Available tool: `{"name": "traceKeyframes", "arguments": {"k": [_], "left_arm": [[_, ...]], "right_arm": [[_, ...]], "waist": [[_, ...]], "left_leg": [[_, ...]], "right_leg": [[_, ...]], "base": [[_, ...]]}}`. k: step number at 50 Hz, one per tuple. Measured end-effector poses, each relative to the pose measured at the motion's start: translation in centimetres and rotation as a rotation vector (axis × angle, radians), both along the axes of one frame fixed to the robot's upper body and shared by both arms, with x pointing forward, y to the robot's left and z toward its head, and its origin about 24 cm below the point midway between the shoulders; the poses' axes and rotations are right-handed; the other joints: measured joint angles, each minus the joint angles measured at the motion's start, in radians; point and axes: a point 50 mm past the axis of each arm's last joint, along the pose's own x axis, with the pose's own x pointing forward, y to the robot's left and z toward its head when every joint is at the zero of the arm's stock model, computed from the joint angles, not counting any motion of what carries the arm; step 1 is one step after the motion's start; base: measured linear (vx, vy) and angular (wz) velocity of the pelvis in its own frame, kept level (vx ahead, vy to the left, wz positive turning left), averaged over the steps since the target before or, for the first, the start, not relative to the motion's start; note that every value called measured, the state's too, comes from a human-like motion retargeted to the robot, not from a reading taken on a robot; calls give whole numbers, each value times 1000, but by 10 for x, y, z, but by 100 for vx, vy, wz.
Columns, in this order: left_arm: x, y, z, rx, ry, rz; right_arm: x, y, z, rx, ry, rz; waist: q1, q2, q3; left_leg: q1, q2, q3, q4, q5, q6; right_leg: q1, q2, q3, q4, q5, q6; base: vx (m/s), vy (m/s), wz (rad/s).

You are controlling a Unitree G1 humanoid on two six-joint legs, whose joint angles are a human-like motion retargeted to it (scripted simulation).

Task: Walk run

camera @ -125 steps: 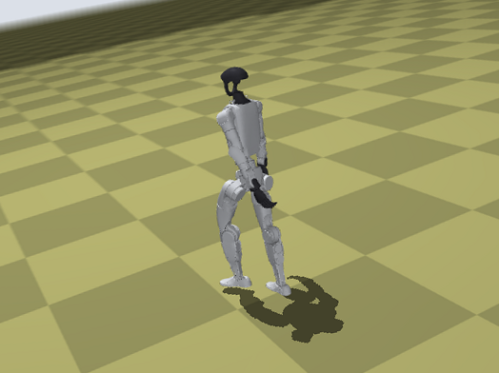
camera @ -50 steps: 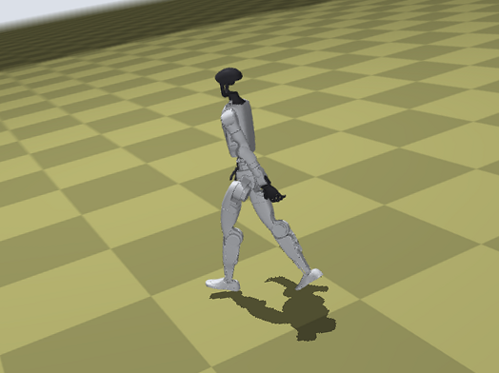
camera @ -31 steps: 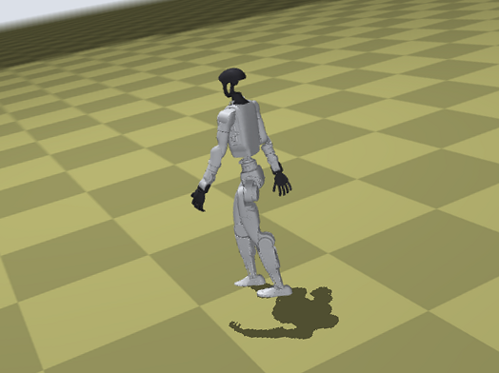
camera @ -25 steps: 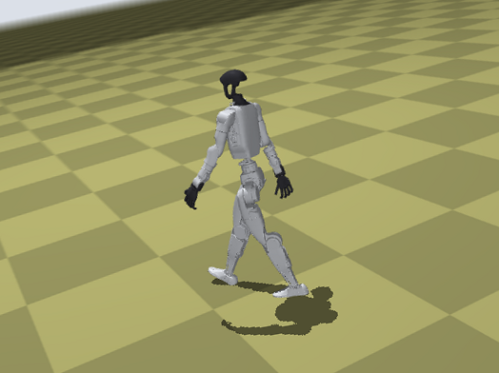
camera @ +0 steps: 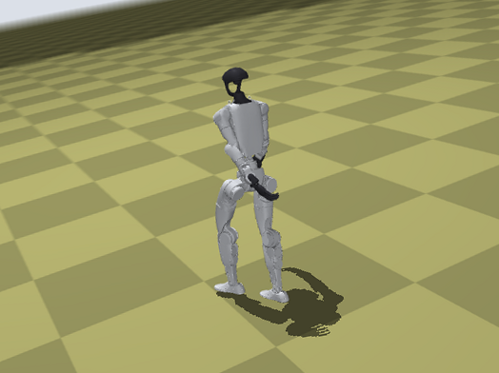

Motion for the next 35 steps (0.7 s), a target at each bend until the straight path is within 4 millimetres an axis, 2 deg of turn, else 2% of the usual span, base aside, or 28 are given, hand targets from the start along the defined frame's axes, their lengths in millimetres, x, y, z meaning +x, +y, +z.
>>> {"name": "traceKeyframes", "arguments": {"k": [3,4,5,7,9,12,15,16,17,20,22,25,28,31,33,35], "left_arm": [[-4,-1,2,30,18,47],[-2,2,1,48,14,61],[1,5,-1,67,6,75],[10,15,-5,113,-19,92],[22,26,-11,165,-50,102],[45,46,-19,246,-109,113],[87,67,-30,280,-208,130],[108,74,-34,281,-251,118],[130,81,-37,286,-298,104],[209,102,-39,334,-504,62],[262,109,-34,358,-696,41],[334,113,-15,343,-990,33],[392,123,17,309,-1239,33],[428,132,46,301,-1407,23],[438,136,56,316,-1462,24],[440,136,57,338,-1480,43]], "right_arm": [[9,-6,11,-12,-90,-48],[8,-6,10,-1,-96,-70],[5,-5,7,13,-94,-93],[-13,0,-9,59,-20,-140],[-45,8,-32,118,125,-172],[-114,29,-66,209,420,-183],[-184,54,-81,224,682,-179],[-204,59,-83,224,756,-193],[-224,64,-84,232,827,-201],[-272,87,-83,323,991,-178],[-295,99,-80,387,1036,-149],[-326,107,-74,422,1079,-126],[-352,108,-67,413,1147,-156],[-371,111,-61,426,1223,-239],[-378,113,-58,450,1253,-307],[-378,113,-58,478,1249,-365]], "waist": [[48,13,12],[49,16,15],[47,20,17],[52,26,15],[90,19,-3],[124,-8,-52],[44,-3,-59],[48,14,-54],[46,30,-51],[8,60,-38],[-50,85,-30],[-155,120,-32],[-217,114,-35],[-251,98,-34],[-259,114,-43],[-252,130,-62]], "left_leg": [[-49,-52,-87,-247,-77,-34],[-53,-69,-111,-311,-104,-78],[-52,-81,-129,-367,-128,-134],[-43,-72,-128,-311,-128,-128],[-30,-44,-108,-226,-114,-91],[8,-27,-83,-151,-48,-57],[43,-38,-186,-74,-126,-11],[83,-9,-135,-80,-148,-4],[123,9,-106,-87,-169,2],[226,-8,-130,-132,-205,12],[277,-13,-176,-166,-208,2],[353,-44,-245,-218,-226,6],[432,-91,-255,-246,-266,10],[524,-123,-252,-257,-317,3],[568,-110,-245,-254,-333,-17],[597,-97,-229,-242,-314,-40]], "right_leg": [[79,37,61,3,-42,-5],[103,47,64,8,-43,-4],[128,57,62,14,-39,0],[169,76,56,40,13,25],[193,67,60,86,129,65],[168,32,10,237,441,141],[43,38,-74,561,671,248],[4,26,-109,635,686,267],[-37,25,-136,697,672,274],[-181,94,-113,776,482,264],[-272,89,-102,758,380,315],[-400,-17,-185,637,252,330],[-487,-168,-272,427,236,309],[-551,-243,-285,190,226,259],[-587,-230,-264,34,211,205],[-593,-220,-321,-69,175,220]], "base": [[98,-21,-102],[117,-20,-40],[125,-19,-24],[124,-17,-39],[135,-15,-112],[138,-14,-77],[118,-21,20],[102,-20,-11],[95,-19,-11],[92,-26,30],[85,-23,96],[87,-26,106],[89,-34,31],[80,-36,-9],[100,-54,-27],[90,-50,-34]]}}
